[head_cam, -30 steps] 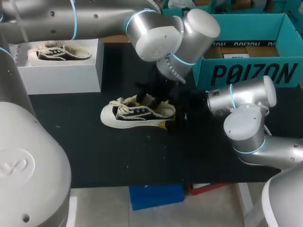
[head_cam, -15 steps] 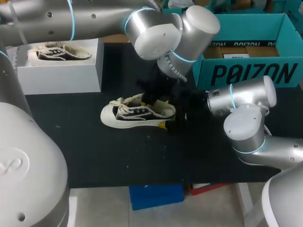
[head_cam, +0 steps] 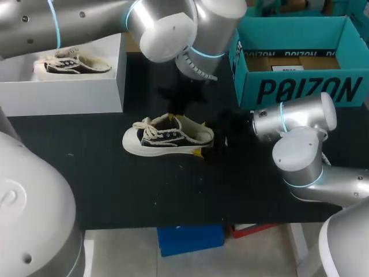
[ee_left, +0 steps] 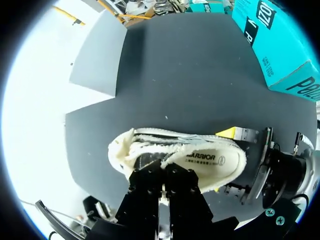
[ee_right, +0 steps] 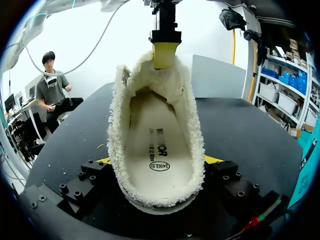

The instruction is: Take the shoe out of the shoebox, open the shoe tongue, remove and reinsert the insole, then place the shoe into the shoebox

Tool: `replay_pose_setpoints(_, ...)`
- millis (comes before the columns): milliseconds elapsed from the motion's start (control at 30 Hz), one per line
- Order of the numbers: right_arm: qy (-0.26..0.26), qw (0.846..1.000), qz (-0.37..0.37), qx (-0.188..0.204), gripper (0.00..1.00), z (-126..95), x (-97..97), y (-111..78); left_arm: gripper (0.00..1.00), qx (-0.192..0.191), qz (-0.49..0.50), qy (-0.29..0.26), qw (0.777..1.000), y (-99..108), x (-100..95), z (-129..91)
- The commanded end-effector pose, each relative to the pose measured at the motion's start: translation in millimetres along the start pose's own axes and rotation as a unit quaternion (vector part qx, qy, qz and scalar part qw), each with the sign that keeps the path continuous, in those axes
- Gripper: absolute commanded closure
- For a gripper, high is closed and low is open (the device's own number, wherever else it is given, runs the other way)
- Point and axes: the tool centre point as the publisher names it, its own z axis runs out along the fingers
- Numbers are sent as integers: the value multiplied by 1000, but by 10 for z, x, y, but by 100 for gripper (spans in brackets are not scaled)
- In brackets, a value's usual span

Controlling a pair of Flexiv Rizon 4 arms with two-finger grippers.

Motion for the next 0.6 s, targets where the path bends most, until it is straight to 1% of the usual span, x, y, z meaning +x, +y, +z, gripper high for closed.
replay_pose_setpoints(33,-1,1000,0,0,100,26,-6,-20,100,10,-7,60,998,59,-184,-17)
replay_pose_setpoints(267,-1,1000,0,0,100,26,-6,-20,100,29,-26,90,995,57,-352,-3)
replay_pose_setpoints(367,-1,1000,0,0,100,26,-6,-20,100,31,-35,108,993,48,-423,-8)
replay_pose_setpoints(600,-1,1000,0,0,100,26,-6,-20,100,32,-55,139,988,4,-504,-39)
